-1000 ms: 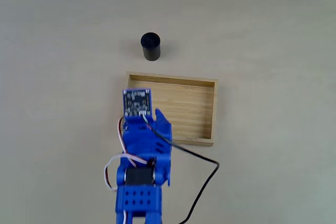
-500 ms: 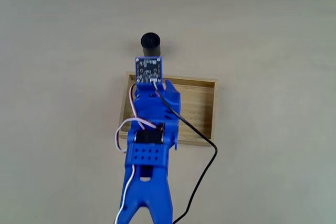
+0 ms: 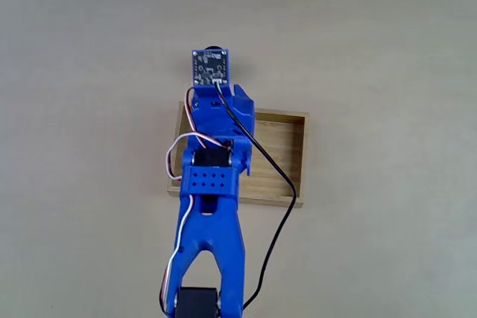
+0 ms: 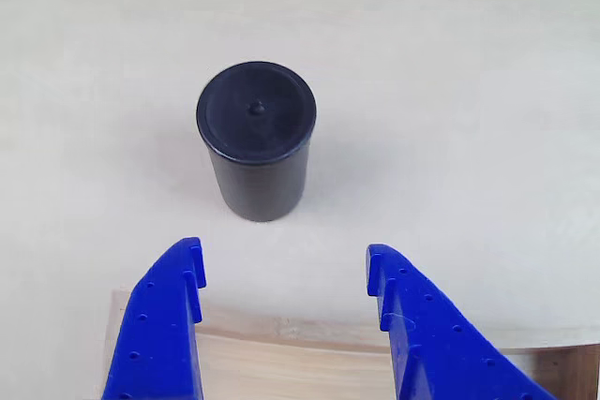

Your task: Place the black cylinder in the wooden box then return to rest.

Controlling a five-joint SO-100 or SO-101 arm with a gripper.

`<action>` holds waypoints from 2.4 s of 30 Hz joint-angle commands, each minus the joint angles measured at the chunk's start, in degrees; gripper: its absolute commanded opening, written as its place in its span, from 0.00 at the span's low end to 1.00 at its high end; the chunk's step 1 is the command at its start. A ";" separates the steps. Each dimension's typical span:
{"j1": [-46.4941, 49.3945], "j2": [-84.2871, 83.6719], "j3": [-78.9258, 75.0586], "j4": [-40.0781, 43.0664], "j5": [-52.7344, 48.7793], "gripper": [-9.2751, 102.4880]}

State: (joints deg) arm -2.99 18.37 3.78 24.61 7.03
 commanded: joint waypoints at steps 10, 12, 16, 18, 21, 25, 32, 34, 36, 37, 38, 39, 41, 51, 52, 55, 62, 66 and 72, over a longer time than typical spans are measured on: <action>-0.44 4.22 -14.33 -2.11 0.53 0.37; -0.35 5.10 -14.85 -2.11 0.53 0.37; -0.18 6.86 -15.82 -2.11 0.18 0.37; -0.09 7.65 -16.35 -2.11 0.18 0.37; -0.09 9.14 -18.02 -2.20 0.44 0.37; 0.00 11.51 -21.09 -2.20 0.53 0.37; 0.09 14.33 -23.73 -2.20 0.53 0.37; 0.18 15.03 -24.17 -2.29 0.53 0.37; 0.26 15.82 -24.79 -2.37 0.62 0.37; 0.26 16.26 -25.22 -2.37 0.70 0.37; 0.26 16.70 -25.84 -2.37 0.70 0.37; 0.26 17.14 -26.54 -2.46 0.70 0.37; 0.09 17.93 -27.77 -2.46 0.70 0.37; -0.53 21.36 -32.78 -2.46 0.79 0.37; -0.62 21.71 -33.22 -2.46 0.79 0.37; -0.79 22.76 -34.54 -2.46 0.79 0.37; -1.23 24.96 -37.35 -2.46 0.79 0.36; -1.49 25.93 -38.58 -2.46 0.79 0.36; -1.93 27.33 -40.08 -2.55 0.79 0.36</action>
State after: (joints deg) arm -4.48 48.34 -29.09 24.08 7.12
